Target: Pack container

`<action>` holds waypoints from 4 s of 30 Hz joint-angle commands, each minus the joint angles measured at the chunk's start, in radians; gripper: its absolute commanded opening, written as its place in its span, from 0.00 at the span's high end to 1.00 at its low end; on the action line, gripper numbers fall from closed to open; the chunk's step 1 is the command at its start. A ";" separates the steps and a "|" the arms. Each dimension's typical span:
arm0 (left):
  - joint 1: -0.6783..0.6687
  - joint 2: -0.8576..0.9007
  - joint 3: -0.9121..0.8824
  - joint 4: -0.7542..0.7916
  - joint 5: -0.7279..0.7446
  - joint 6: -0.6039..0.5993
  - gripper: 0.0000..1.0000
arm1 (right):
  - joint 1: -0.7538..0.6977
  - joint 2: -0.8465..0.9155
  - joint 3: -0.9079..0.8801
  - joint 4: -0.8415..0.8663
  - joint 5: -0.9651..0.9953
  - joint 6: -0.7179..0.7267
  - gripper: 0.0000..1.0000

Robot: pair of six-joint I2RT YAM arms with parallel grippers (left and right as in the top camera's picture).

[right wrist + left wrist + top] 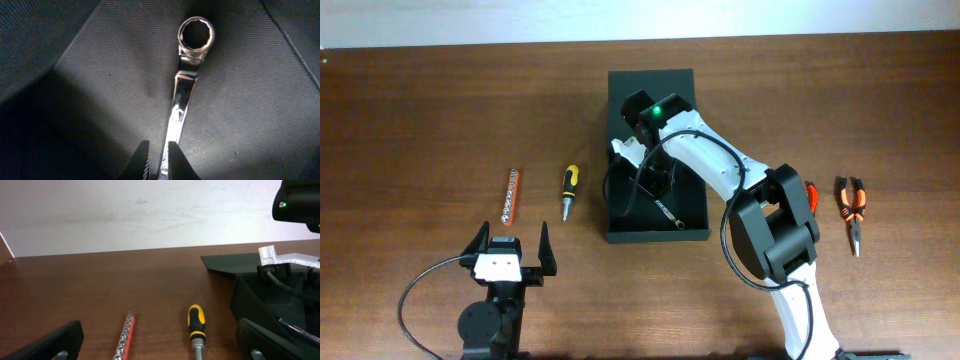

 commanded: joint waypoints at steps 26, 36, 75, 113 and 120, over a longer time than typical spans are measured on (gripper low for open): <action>0.004 -0.008 -0.007 0.000 -0.007 -0.009 0.01 | -0.186 0.002 0.770 -0.453 0.247 0.203 0.35; 0.004 -0.008 -0.007 0.000 -0.007 -0.009 0.01 | -0.527 -0.123 0.776 -0.478 0.225 0.404 0.01; 0.004 -0.008 -0.007 0.000 -0.007 -0.009 0.01 | -0.577 -0.606 -0.548 0.053 0.241 0.274 0.02; 0.004 -0.008 -0.007 0.000 -0.007 -0.009 0.01 | -0.704 -0.473 -0.626 0.137 0.221 0.169 0.01; 0.004 -0.008 -0.007 0.000 -0.007 -0.009 0.01 | -0.706 -0.455 -0.627 0.158 0.221 0.169 0.01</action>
